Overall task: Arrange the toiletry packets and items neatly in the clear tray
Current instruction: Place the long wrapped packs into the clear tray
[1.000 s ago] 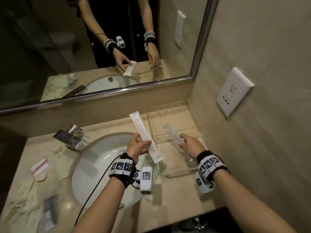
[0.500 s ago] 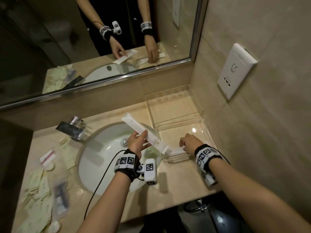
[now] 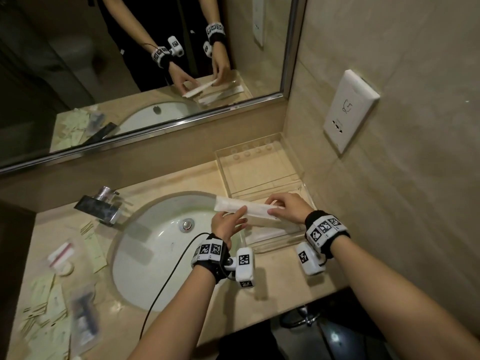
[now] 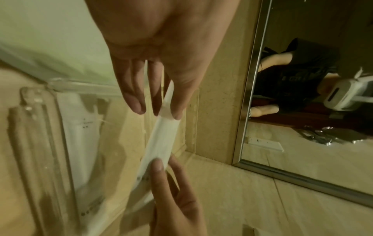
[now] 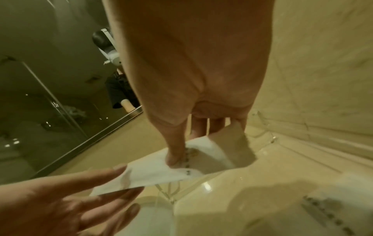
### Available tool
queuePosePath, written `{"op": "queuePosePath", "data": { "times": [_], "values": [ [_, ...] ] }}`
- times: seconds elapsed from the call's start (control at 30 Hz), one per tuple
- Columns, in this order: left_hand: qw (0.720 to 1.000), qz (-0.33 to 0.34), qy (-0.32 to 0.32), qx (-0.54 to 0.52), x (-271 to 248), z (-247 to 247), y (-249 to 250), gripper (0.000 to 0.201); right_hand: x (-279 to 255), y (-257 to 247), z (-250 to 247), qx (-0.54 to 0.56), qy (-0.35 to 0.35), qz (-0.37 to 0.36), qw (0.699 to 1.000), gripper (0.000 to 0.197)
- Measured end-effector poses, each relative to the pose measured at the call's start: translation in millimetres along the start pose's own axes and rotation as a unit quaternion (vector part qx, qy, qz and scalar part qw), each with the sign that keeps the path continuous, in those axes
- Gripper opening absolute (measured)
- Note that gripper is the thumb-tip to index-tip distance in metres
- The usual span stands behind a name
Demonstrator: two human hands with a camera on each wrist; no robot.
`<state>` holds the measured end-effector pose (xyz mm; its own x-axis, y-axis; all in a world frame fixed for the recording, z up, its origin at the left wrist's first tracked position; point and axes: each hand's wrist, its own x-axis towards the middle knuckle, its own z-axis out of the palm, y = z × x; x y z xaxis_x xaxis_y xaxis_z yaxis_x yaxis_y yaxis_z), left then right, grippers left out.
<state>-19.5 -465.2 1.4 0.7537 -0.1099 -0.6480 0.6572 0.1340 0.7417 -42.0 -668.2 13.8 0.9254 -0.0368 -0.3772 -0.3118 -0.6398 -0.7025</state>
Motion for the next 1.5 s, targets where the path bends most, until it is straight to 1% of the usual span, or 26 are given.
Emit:
{"op": "queuePosePath", "data": {
  "times": [0.03,0.07,0.1,0.13,0.2,0.3,0.4,0.47,0.53,0.63,0.73,0.8,0.93,1.03,1.1,1.2,1.3,1.4,1.5],
  "values": [
    [0.999,0.010,0.031,0.006,5.4,-3.1,-2.6,0.049,0.9,6.6,-3.2,-0.038,0.002,0.016,0.999,0.021],
    [0.997,0.026,0.063,0.035,9.1,-7.1,-5.4,0.052,1.5,14.4,-5.0,-0.073,-0.003,0.035,0.997,0.023],
    [0.991,0.046,0.087,0.092,12.0,-10.3,-7.7,0.055,1.4,22.6,-6.5,-0.104,-0.007,0.054,0.993,0.024],
    [0.980,0.065,0.095,0.160,13.1,-12.6,-9.7,0.056,0.6,29.2,-7.4,-0.131,-0.014,0.071,0.989,0.024],
    [0.957,0.101,0.067,0.264,12.0,-12.1,-11.9,0.051,-1.8,38.8,-6.4,-0.173,-0.030,0.096,0.980,0.023],
    [0.920,0.151,-0.015,0.362,10.4,-4.1,-15.2,0.036,-3.8,44.7,-0.4,-0.219,-0.051,0.109,0.968,0.023],
    [0.866,0.164,-0.067,0.468,11.6,5.0,-24.1,0.036,-5.1,49.9,5.9,-0.248,-0.052,0.104,0.962,0.019],
    [0.833,0.163,-0.079,0.524,12.0,9.3,-30.0,0.037,-7.5,53.4,8.2,-0.263,-0.049,0.100,0.958,0.024],
    [0.807,0.164,-0.079,0.562,13.3,11.4,-35.2,0.038,-9.8,56.9,9.3,-0.262,-0.036,0.095,0.960,0.033],
    [0.790,0.161,-0.075,0.587,15.2,12.6,-40.9,0.040,-11.5,60.6,9.2,-0.273,-0.016,0.076,0.959,0.042],
    [0.776,0.166,-0.072,0.604,15.8,14.4,-45.4,0.039,-13.1,63.3,9.9,-0.316,-0.026,0.068,0.946,0.040],
    [0.778,0.171,-0.066,0.601,16.9,15.3,-46.4,0.035,-14.0,63.9,9.9,-0.322,-0.023,0.070,0.944,0.038],
    [0.788,0.172,-0.070,0.587,19.1,14.5,-45.4,0.033,-15.6,63.8,8.9,-0.298,-0.019,0.077,0.951,0.037],
    [0.807,0.191,-0.072,0.554,17.7,11.3,-39.8,0.029,-15.9,57.0,4.9,-0.210,0.011,0.093,0.973,0.036],
    [0.825,0.206,-0.062,0.523,15.3,5.4,-32.1,0.023,-15.2,45.3,3.2,-0.141,0.044,0.090,0.985,0.027],
    [0.867,0.207,-0.030,0.452,10.1,-9.6,-16.5,0.016,-9.2,17.0,5.0,-0.080,0.076,0.046,0.993,0.019],
    [0.905,0.197,0.024,0.376,1.9,-33.0,0.2,0.010,1.3,-20.9,15.1,-0.042,0.085,-0.013,0.995,0.017],
    [0.922,0.187,0.075,0.330,-12.1,-68.2,16.8,0.008,10.8,-68.3,32.9,-0.030,0.063,-0.075,0.995,0.016],
    [0.929,0.181,0.131,0.295,-29.7,-114.4,29.8,0.005,19.2,-116.9,62.0,-0.022,0.022,-0.116,0.993,0.016]
  ]
}}
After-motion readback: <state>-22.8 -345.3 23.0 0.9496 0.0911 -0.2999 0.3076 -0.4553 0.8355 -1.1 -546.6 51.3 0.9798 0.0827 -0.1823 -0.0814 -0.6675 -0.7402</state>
